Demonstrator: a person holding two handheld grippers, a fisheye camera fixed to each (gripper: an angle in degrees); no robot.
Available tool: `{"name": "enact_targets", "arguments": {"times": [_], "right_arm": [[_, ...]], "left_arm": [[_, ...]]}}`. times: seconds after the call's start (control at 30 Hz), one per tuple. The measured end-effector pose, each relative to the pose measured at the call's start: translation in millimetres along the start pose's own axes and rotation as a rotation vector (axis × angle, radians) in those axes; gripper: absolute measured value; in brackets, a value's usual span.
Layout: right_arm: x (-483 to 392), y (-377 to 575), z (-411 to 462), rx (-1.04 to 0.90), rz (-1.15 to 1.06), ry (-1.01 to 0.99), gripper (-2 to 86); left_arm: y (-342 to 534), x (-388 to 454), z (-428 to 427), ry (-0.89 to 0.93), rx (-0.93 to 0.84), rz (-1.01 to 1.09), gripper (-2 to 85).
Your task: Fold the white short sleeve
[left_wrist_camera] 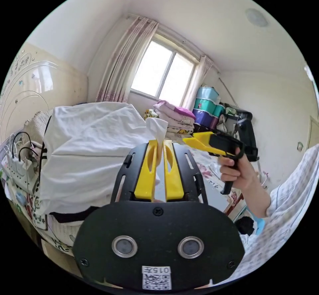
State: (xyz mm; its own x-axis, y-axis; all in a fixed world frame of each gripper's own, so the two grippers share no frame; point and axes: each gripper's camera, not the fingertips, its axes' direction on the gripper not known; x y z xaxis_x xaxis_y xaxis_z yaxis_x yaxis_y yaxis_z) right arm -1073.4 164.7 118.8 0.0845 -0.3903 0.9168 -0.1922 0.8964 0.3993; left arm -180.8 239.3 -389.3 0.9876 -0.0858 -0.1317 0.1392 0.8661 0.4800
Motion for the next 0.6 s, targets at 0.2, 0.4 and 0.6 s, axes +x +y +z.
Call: {"name": "enact_targets", "arguments": {"times": [0.2, 0.4, 0.6], "right_arm": [[37.1, 8.8, 7.7, -0.006, 0.087, -0.066, 17.4], [75.1, 20.6, -14.4, 0.015, 0.112, -0.099, 2.0], [134.3, 44.3, -77.1, 0.118, 0.229, -0.038, 0.4]], "left_arm": [[-3.3, 45.4, 26.3, -0.099, -0.178, 0.209, 0.7], [-19.6, 61.7, 24.7, 0.098, -0.301, 0.368, 0.5], [-68.8, -46.3, -39.9, 0.075, -0.123, 0.123, 0.6]]}}
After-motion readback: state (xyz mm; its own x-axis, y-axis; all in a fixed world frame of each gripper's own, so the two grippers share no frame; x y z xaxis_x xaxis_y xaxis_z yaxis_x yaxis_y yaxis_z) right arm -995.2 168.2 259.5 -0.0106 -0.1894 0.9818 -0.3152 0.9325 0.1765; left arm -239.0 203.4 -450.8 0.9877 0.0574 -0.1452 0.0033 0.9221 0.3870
